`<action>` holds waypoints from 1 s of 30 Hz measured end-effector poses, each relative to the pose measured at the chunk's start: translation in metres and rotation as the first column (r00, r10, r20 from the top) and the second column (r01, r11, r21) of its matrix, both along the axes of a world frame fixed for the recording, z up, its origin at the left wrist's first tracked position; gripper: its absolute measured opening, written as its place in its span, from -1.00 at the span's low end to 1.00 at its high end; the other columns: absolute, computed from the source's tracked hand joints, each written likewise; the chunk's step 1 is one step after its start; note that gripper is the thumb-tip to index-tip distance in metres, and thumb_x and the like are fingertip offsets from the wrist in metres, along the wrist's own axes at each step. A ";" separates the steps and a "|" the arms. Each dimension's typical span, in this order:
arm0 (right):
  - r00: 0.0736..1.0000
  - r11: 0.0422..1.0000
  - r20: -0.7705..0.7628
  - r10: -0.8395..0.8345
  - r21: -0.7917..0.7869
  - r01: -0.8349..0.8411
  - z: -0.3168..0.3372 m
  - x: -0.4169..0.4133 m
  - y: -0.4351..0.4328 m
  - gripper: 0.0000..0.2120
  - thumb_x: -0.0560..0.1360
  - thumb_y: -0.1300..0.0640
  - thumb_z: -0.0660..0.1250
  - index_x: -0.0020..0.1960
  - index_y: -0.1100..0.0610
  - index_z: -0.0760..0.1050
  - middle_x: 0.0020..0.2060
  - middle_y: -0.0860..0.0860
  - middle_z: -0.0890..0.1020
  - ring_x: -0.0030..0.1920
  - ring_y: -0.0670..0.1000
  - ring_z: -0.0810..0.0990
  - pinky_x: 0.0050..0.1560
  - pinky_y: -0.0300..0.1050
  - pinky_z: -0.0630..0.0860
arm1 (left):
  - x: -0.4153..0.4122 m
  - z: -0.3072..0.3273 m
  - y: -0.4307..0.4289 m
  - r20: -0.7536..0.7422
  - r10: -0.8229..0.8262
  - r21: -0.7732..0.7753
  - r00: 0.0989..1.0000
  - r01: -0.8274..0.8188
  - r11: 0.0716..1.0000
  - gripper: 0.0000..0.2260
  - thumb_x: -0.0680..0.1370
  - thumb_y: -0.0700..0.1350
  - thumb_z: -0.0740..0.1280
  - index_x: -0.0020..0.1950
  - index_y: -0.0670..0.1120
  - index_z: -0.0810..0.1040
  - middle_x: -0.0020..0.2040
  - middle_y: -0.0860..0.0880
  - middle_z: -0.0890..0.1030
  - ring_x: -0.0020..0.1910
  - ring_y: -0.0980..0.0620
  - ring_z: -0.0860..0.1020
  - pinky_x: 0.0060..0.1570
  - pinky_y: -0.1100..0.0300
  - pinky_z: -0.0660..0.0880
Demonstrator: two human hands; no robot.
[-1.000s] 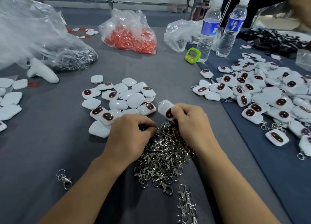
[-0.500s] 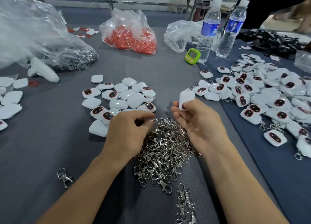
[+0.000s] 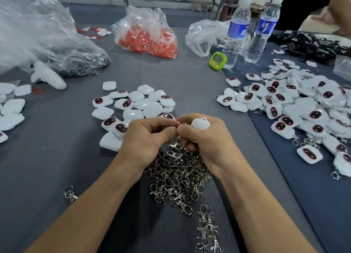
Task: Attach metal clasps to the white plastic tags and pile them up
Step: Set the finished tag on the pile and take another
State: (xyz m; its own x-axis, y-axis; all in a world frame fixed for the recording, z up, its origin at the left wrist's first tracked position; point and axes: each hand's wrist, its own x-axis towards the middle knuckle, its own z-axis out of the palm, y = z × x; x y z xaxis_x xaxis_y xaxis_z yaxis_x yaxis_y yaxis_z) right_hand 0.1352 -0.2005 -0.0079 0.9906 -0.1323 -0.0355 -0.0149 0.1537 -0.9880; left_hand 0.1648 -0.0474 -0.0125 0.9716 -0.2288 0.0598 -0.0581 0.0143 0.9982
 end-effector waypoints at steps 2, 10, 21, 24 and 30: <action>1.000 1.000 0.013 -0.018 -0.008 0.018 0.000 0.000 0.001 -0.86 0.39 0.36 0.45 -0.17 0.16 0.71 -0.43 0.10 0.58 -0.44 -0.02 0.50 -0.48 -0.23 0.39 | 0.000 -0.002 0.000 0.015 0.041 0.022 0.999 -0.041 0.999 -0.86 0.48 -0.28 0.50 -0.12 -0.04 0.76 -0.20 -0.09 0.74 -0.24 0.09 0.65 -0.16 0.29 0.59; 0.995 0.989 0.024 -0.098 0.109 0.095 0.003 0.000 0.002 -0.83 0.34 0.35 0.48 -0.25 0.09 0.71 -0.35 0.21 0.60 -0.45 -0.01 0.52 -0.48 -0.22 0.39 | -0.004 0.000 0.002 -0.008 -0.026 0.088 1.000 0.026 0.996 -0.83 0.44 -0.26 0.55 -0.08 0.00 0.77 -0.20 -0.03 0.75 -0.21 0.02 0.72 -0.16 0.25 0.62; 0.984 0.968 -0.001 -0.178 -0.181 0.175 0.004 0.000 0.000 -0.89 0.29 0.22 0.50 -0.29 0.02 0.68 -0.47 -0.01 0.60 -0.45 -0.04 0.51 -0.45 -0.19 0.40 | 0.002 -0.002 0.001 0.040 0.129 0.031 0.991 -0.130 0.991 -0.84 0.47 -0.26 0.50 -0.16 0.01 0.75 -0.26 -0.03 0.73 -0.31 0.11 0.63 -0.20 0.32 0.56; 0.966 0.786 0.119 -0.229 -0.564 0.255 0.004 -0.001 0.003 -0.85 0.34 0.10 0.54 -0.23 -0.17 0.70 -0.40 -0.19 0.68 -0.33 -0.17 0.64 -0.29 -0.28 0.53 | 0.002 -0.006 0.005 0.234 0.119 0.265 0.965 -0.181 0.947 -0.87 0.51 -0.17 0.49 -0.15 0.07 0.74 -0.26 0.13 0.71 -0.29 0.14 0.65 -0.18 0.24 0.59; 0.974 0.744 0.169 -0.151 -0.630 0.225 0.000 -0.003 0.008 -0.84 0.42 0.14 0.55 -0.22 -0.12 0.72 -0.40 -0.27 0.67 -0.28 -0.28 0.65 -0.25 -0.48 0.46 | -0.004 -0.010 0.007 0.462 0.011 0.468 0.887 -0.255 0.846 -0.91 0.54 -0.09 0.47 -0.02 0.10 0.73 -0.20 0.20 0.70 -0.19 0.22 0.63 -0.15 0.20 0.52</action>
State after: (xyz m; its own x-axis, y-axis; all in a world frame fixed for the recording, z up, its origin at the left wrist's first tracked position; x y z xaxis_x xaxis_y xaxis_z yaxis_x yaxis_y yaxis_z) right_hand 0.1320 -0.1922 -0.0079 0.9361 -0.2714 0.2237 0.0500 -0.5269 -0.8484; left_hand 0.1609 -0.0404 -0.0220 0.8966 -0.2146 0.3873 -0.4406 -0.5202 0.7316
